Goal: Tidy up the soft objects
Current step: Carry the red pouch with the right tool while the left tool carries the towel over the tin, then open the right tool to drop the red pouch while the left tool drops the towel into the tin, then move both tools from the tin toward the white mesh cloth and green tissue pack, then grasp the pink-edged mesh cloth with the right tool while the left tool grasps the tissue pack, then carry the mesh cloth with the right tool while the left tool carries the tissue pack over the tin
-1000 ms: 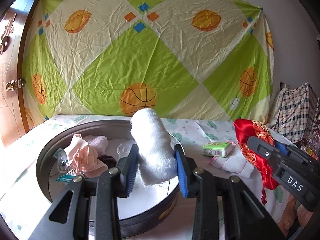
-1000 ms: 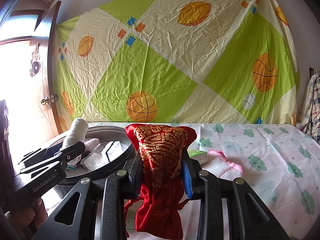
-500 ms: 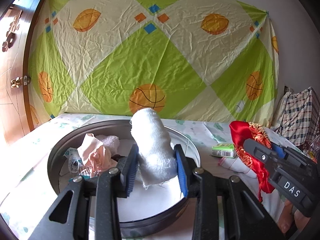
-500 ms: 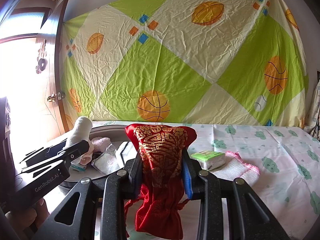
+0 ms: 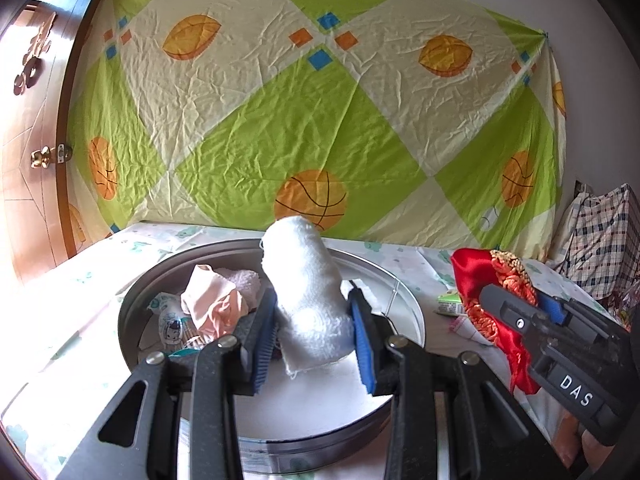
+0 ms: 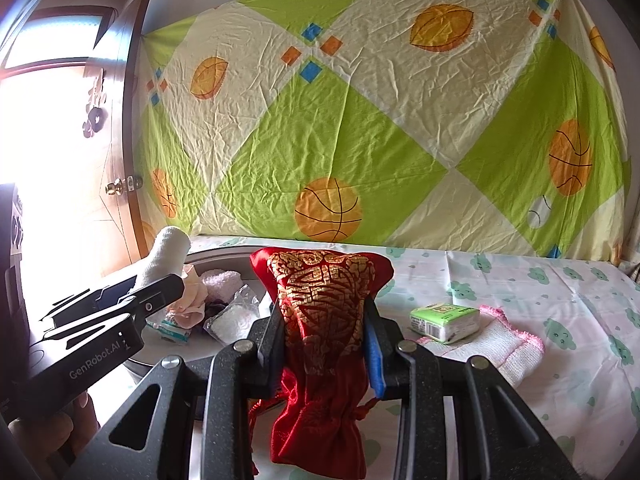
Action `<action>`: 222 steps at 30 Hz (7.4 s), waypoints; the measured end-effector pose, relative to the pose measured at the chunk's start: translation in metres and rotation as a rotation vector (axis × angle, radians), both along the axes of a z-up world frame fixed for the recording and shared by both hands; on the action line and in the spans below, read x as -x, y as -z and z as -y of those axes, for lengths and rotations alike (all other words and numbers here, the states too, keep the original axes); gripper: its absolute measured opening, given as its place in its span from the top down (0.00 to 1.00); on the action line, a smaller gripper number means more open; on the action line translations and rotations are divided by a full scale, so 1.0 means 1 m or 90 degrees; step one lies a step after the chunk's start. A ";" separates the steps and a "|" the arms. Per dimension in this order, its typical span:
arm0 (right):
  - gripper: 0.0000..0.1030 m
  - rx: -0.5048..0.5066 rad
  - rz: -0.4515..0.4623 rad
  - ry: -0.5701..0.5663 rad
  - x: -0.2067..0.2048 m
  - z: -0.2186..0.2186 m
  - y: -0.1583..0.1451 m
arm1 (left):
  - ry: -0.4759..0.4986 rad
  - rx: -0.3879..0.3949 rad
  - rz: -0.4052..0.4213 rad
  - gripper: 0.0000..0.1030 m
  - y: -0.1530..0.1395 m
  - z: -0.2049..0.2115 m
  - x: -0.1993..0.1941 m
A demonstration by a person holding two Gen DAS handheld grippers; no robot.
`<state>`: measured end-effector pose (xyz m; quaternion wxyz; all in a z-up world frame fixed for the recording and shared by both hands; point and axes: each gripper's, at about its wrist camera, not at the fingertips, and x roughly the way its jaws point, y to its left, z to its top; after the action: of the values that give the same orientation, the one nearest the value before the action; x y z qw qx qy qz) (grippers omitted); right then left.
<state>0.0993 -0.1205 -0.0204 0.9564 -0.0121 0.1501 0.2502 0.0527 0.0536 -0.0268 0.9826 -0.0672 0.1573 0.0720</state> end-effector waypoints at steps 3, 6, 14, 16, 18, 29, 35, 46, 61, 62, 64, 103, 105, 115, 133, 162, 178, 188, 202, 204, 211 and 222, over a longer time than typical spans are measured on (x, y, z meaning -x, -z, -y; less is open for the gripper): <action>0.66 0.001 0.001 -0.004 0.001 -0.004 0.000 | -0.003 0.002 -0.001 0.67 0.000 -0.003 0.001; 0.66 0.001 0.002 -0.008 0.002 -0.007 0.000 | -0.006 0.001 -0.001 0.67 0.000 -0.004 0.002; 0.66 0.001 0.004 -0.020 0.004 -0.015 0.000 | -0.018 0.004 0.000 0.67 0.001 -0.014 0.005; 0.66 0.002 0.004 -0.023 0.004 -0.017 0.000 | -0.020 0.003 0.001 0.67 0.001 -0.016 0.005; 0.66 0.002 0.006 -0.026 0.005 -0.018 0.000 | -0.022 0.001 0.002 0.67 0.001 -0.016 0.006; 0.66 0.007 0.007 -0.043 0.006 -0.030 0.001 | -0.035 0.003 0.001 0.67 0.000 -0.027 0.009; 0.66 0.011 0.004 -0.055 0.006 -0.038 0.001 | -0.039 0.001 0.003 0.67 -0.001 -0.032 0.011; 0.66 0.027 -0.028 -0.094 -0.014 -0.065 -0.011 | -0.027 0.011 -0.041 0.67 -0.008 -0.053 -0.001; 0.66 0.099 -0.125 -0.117 -0.078 -0.121 -0.019 | 0.011 0.012 -0.166 0.67 -0.011 -0.086 -0.052; 0.66 0.105 -0.129 -0.115 -0.081 -0.123 -0.018 | 0.011 0.012 -0.173 0.67 -0.010 -0.087 -0.056; 0.66 0.116 -0.139 -0.111 -0.086 -0.128 -0.015 | 0.013 0.011 -0.186 0.67 -0.007 -0.089 -0.060; 0.25 0.095 -0.108 -0.008 -0.069 -0.005 -0.020 | -0.005 -0.047 -0.146 0.01 -0.020 -0.030 -0.034; 0.25 0.100 -0.110 0.021 -0.072 0.019 -0.015 | 0.015 -0.054 -0.144 0.01 -0.019 -0.010 -0.038; 0.21 0.116 -0.202 0.090 -0.115 0.103 0.022 | 0.093 -0.089 -0.164 0.01 -0.007 0.079 -0.068; 0.32 0.181 -0.319 0.025 -0.151 0.087 0.055 | 0.091 -0.107 -0.183 0.01 -0.002 0.110 -0.097; 0.68 -0.013 -0.275 0.220 -0.131 0.195 0.034 | 0.188 -0.109 -0.280 0.01 0.034 0.196 -0.180; 0.68 -0.014 -0.285 0.206 -0.134 0.195 0.036 | 0.200 -0.054 -0.348 0.06 0.053 0.204 -0.229; 0.68 -0.005 -0.272 0.195 -0.131 0.191 0.034 | 0.205 0.003 -0.360 0.31 0.057 0.191 -0.230; 0.68 -0.027 -0.177 0.194 -0.109 0.191 0.017 | 0.153 -0.016 -0.221 0.30 0.029 0.169 -0.174; 0.68 -0.025 -0.157 0.198 -0.105 0.190 0.014 | 0.148 -0.025 -0.205 0.30 0.026 0.168 -0.166; 0.68 -0.010 -0.103 0.215 -0.091 0.185 0.007 | 0.126 -0.047 -0.158 0.30 0.018 0.161 -0.138; 0.68 -0.009 -0.065 0.204 -0.072 0.175 0.002 | 0.121 -0.070 -0.105 0.30 0.010 0.157 -0.103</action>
<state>0.1711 -0.2953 -0.0228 0.9752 0.0316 0.1969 0.0958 0.1556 -0.1039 -0.0364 0.9710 0.0085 0.2387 -0.0078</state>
